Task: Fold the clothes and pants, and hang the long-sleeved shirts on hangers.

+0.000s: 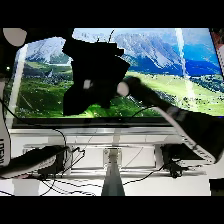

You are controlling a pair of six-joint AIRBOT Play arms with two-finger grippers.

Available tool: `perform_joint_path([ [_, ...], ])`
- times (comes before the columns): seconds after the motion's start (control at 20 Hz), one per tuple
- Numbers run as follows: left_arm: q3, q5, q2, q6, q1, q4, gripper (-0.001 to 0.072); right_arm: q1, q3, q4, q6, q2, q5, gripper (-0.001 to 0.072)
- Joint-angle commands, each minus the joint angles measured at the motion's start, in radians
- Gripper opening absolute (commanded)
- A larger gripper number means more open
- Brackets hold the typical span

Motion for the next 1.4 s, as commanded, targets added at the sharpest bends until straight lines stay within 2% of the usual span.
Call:
perform_joint_path([
  [0.0, 0.001, 0.0, 0.0, 0.0, 0.0, 0.0, 0.0537, 0.118, 0.013, -0.045, -0.073, -0.119, -0.343, 0.0625],
  [0.2, 0.001, 0.0, 0.0, 0.0, 0.0, 0.0, 0.0537, 0.124, 0.153, -0.027, -0.066, -0.234, -0.214, 0.0622],
  [0.25, 0.001, 0.0, 0.0, 0.0, 0.0, 0.0, 0.0537, 0.119, 0.182, -0.008, -0.067, -0.245, -0.19, 0.06],
  [0.3, 0.001, 0.0, 0.0, 0.0, 0.0, 0.0, 0.0537, 0.119, 0.199, 0.013, -0.067, -0.248, -0.164, 0.0549],
  [0.5, 0.001, 0.0, 0.0, 0.0, 0.0, 0.0, 0.0537, 0.122, 0.204, 0.009, -0.068, -0.258, -0.018, 0.0549],
  [0.8, 0.001, 0.0, 0.0, 0.0, 0.0, 0.0, 0.0537, 0.122, 0.204, -0.071, -0.068, -0.314, -0.07, 0.0545],
  [0.85, 0.001, 0.0, 0.0, 0.0, 0.0, 0.0, 0.0536, 0.119, 0.204, -0.075, -0.067, -0.316, -0.098, 0.0458],
  [0.9, 0.001, 0.0, 0.0, 0.0, 0.0, 0.0, 0.0536, 0.119, 0.204, -0.08, -0.067, -0.317, -0.124, 0.0321],
  [0.95, 0.001, 0.0, 0.0, 0.0, 0.0, 0.0, 0.0537, 0.119, 0.204, -0.09, -0.067, -0.317, -0.155, 0.0281],
  [1.1, 0.001, 0.0, 0.0, 0.0, 0.0, 0.0, 0.0536, 0.119, 0.205, -0.095, -0.066, -0.32, -0.22, 0.0272],
  [1.15, 0.001, 0.0, 0.0, 0.0, 0.0, 0.0, 0.0537, 0.119, 0.205, -0.098, -0.067, -0.32, -0.223, 0.0189],
  [1.2, 0.001, 0.0, 0.0, 0.0, 0.0, 0.0, 0.0537, 0.119, 0.205, -0.107, -0.066, -0.32, -0.223, 0.0038],
  [1.35, 0.001, 0.0, 0.0, 0.0, 0.0, 0.0, 0.0536, 0.119, 0.205, -0.126, -0.027, -0.314, -0.259, 0.0024],
])
